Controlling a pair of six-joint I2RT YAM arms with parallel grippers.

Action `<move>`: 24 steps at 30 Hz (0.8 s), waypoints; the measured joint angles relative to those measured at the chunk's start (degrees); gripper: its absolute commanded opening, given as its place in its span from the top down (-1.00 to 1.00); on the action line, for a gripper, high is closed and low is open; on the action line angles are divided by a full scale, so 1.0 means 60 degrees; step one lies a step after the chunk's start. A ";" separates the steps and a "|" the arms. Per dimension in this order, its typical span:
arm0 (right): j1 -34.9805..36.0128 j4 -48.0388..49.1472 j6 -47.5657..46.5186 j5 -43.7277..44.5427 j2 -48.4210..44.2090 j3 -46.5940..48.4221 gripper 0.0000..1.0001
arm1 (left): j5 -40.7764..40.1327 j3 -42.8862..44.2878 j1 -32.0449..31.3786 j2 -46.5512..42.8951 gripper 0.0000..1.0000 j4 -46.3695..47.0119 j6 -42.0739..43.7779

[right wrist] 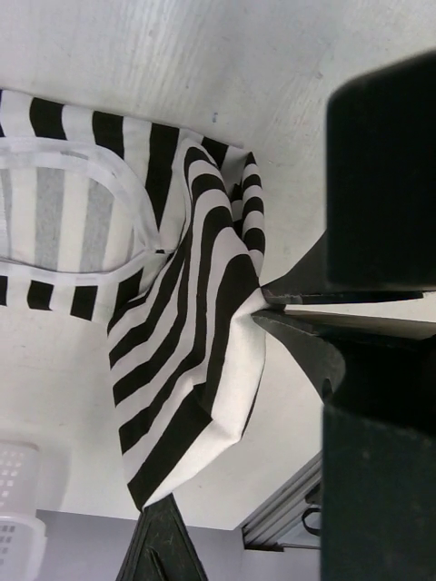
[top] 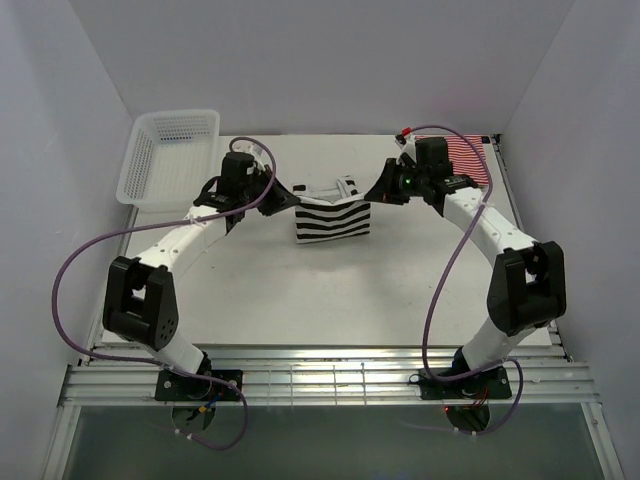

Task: Fold and stack the tank tops

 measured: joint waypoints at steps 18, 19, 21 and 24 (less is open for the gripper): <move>-0.0488 0.0386 0.0062 -0.0641 0.3271 0.2554 0.85 | 0.0044 0.1796 0.0790 0.2739 1.00 0.0390 0.0331; -0.0495 0.0481 0.0080 -0.0645 0.3337 0.2554 0.85 | 0.0051 0.1891 0.0820 0.2852 1.00 0.0415 0.0335; -0.0503 0.0725 0.0157 -0.0670 0.3435 0.2554 0.85 | 0.0051 0.2062 0.0867 0.3122 1.00 0.0492 0.0342; -0.0514 0.1107 0.0251 -0.0692 0.3577 0.2568 0.85 | 0.0066 0.2393 0.0922 0.3577 1.00 0.0554 0.0397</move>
